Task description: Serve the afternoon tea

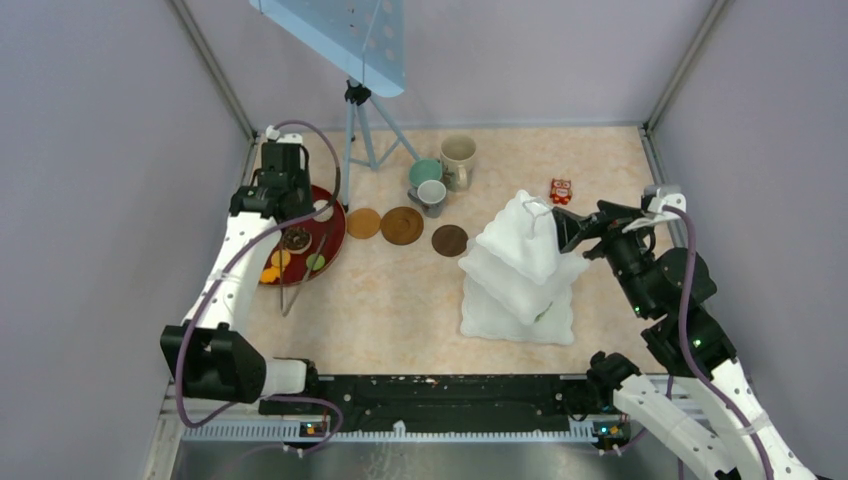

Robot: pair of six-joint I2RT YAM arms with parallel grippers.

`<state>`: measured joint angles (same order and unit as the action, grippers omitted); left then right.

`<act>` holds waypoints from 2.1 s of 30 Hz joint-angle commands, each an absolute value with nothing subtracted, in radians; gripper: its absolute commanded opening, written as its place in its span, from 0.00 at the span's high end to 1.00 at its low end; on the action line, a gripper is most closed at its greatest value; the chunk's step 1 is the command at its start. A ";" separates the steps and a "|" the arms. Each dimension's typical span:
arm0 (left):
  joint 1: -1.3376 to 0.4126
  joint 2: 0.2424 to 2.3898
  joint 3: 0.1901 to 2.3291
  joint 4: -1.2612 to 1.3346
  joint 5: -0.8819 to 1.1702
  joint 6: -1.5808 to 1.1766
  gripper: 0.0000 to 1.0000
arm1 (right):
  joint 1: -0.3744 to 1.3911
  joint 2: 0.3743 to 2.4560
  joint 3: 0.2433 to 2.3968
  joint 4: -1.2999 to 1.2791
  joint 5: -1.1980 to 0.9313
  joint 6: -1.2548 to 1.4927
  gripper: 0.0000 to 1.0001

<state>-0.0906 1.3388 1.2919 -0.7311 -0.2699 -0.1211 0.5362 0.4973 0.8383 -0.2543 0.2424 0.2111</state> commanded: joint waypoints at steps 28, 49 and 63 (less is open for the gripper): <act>-0.060 1.568 1.011 -0.617 -0.273 -0.346 0.40 | 0.549 0.478 0.818 -0.218 0.218 0.246 0.09; -0.059 1.475 0.993 -0.666 -0.248 -0.356 0.92 | 0.548 0.468 0.798 -0.205 0.216 0.249 0.09; -0.504 1.398 1.049 -0.661 -0.352 -0.550 1.00 | 0.548 0.467 0.793 -0.205 0.218 0.252 0.09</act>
<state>-0.3435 1.4139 1.0077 -0.6910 -0.3069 -0.4385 0.5369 0.4774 0.7979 -0.2462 0.2188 0.2409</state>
